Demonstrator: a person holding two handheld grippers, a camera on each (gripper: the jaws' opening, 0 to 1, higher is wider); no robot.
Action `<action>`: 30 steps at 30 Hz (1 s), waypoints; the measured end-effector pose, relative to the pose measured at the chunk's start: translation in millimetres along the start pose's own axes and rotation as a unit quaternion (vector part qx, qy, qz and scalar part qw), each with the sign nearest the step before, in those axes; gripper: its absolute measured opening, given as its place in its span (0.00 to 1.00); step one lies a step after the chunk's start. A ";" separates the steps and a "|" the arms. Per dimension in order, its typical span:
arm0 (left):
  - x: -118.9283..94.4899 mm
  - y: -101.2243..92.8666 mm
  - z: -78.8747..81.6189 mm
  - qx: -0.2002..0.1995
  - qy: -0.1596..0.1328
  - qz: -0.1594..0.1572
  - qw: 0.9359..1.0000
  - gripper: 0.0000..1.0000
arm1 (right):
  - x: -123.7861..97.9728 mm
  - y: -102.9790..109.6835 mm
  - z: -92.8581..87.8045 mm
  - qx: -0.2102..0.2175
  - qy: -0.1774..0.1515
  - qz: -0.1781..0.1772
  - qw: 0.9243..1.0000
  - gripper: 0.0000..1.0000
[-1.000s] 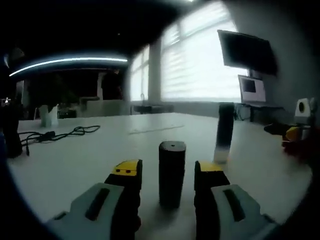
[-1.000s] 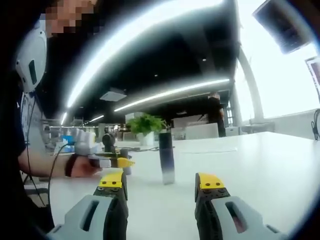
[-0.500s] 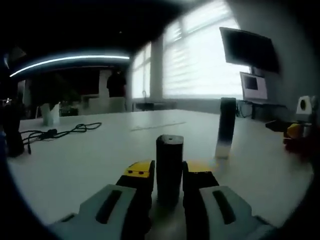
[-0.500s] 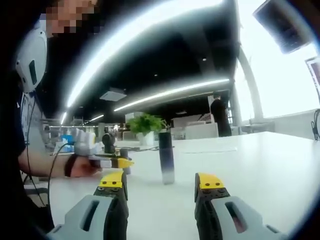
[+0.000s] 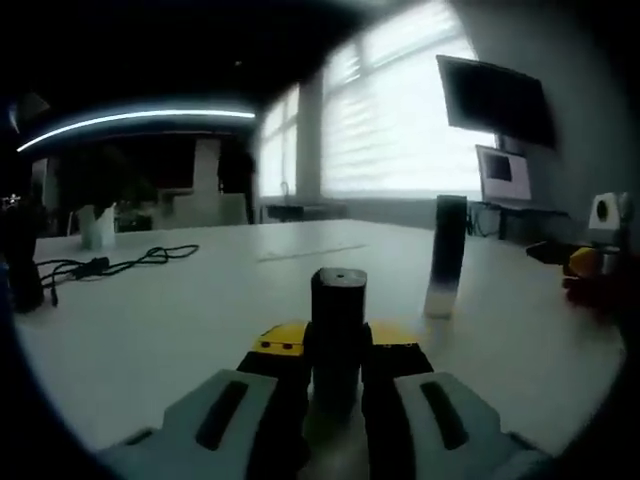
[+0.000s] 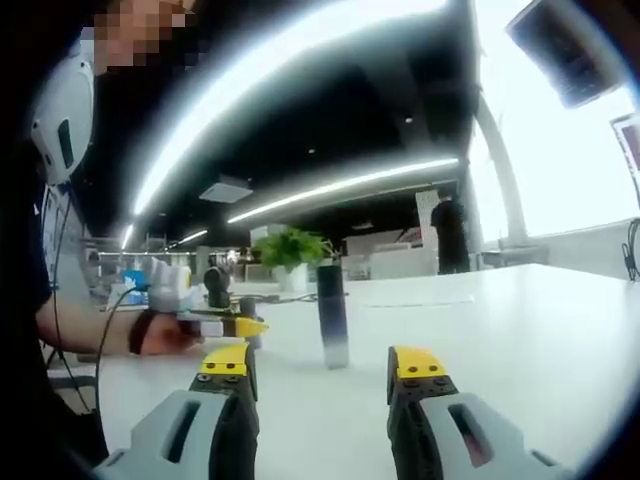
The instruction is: Pick up cosmetic bottle twist off cap place on table pick up cap screw tight cap place on table
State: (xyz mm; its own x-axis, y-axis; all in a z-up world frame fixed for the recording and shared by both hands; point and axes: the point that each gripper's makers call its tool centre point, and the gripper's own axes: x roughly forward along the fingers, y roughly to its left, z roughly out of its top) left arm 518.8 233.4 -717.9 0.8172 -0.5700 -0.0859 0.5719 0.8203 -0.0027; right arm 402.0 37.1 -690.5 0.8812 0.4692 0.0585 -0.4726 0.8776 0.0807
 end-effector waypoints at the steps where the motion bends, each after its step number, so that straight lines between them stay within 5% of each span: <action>1: -0.3 -0.8 1.1 0.000 -0.003 -0.002 1.000 0.09 | -0.1 -0.1 0.0 0.000 0.000 0.000 1.000 0.45; 5: -3.5 -5.1 13.9 -0.020 -0.034 -0.013 0.999 0.09 | -0.2 -0.5 0.3 0.000 -0.001 -0.002 1.000 0.44; 9: -5.1 -10.2 14.8 -0.018 -0.034 -0.022 0.999 0.09 | -0.1 -0.7 0.3 0.000 -0.001 -0.002 1.000 0.44; 22: -25.6 -54.7 37.8 -0.003 -0.060 -0.106 0.992 0.09 | -0.6 -1.8 1.2 0.000 -0.004 -0.005 1.000 0.44; 30: -40.2 -82.1 35.9 0.007 -0.079 -0.162 0.984 0.09 | -0.8 -1.1 0.7 -0.003 -0.002 -0.004 1.000 0.42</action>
State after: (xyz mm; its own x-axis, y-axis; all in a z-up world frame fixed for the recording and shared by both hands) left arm 441.6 187.3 -678.5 0.5930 -0.8019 0.0730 0.8036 0.5951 0.0094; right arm 401.7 35.7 -689.9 0.8844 0.4624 0.0629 -0.4662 0.8815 0.0745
